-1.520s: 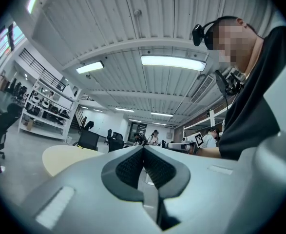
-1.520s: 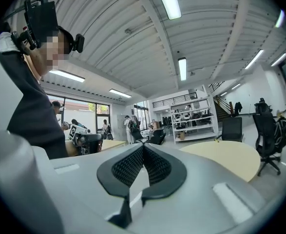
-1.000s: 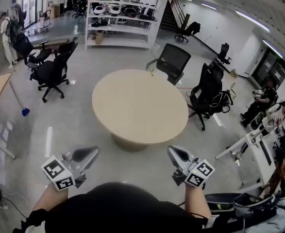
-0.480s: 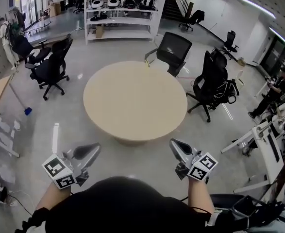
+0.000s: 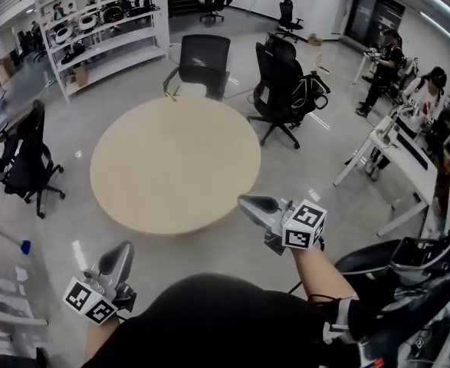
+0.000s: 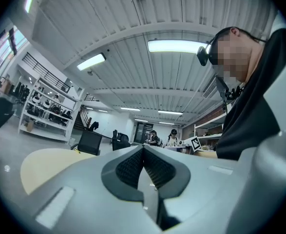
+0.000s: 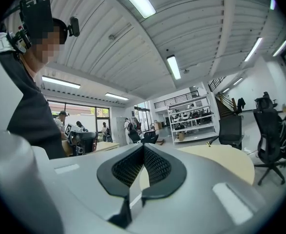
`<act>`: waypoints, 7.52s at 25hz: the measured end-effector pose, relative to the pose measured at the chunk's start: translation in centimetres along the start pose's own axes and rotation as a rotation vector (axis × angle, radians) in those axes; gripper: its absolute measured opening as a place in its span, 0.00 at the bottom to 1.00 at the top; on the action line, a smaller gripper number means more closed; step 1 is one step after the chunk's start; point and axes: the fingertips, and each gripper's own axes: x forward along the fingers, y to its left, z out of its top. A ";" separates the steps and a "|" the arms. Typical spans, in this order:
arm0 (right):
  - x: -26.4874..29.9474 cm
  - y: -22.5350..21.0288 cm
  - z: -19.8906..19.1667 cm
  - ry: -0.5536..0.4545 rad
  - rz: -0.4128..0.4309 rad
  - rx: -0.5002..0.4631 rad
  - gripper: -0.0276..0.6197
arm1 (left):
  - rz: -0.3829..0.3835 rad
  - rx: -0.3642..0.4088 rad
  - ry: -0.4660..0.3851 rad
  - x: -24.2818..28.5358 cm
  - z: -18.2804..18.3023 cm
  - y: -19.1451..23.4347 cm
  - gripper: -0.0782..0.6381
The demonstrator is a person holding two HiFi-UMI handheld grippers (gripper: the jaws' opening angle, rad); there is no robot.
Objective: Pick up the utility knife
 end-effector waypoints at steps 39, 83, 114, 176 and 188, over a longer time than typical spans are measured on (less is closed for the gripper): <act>21.6 -20.0 2.4 0.038 0.067 0.031 0.07 | 0.055 -0.030 0.050 16.2 1.7 23.8 0.10; 64.5 -76.7 -11.0 0.474 -0.207 0.013 0.43 | 0.092 0.013 0.155 42.0 -11.1 67.1 0.11; 81.2 -90.6 -25.1 0.862 -0.197 0.030 0.30 | 0.047 -0.032 0.238 40.8 -21.8 72.1 0.10; 21.4 -29.5 5.2 0.111 -0.078 0.210 0.27 | -0.016 0.119 -0.046 18.1 8.7 24.7 0.10; 12.6 -33.1 0.3 0.057 -0.019 0.298 0.27 | 0.005 0.145 0.053 24.2 5.9 15.4 0.10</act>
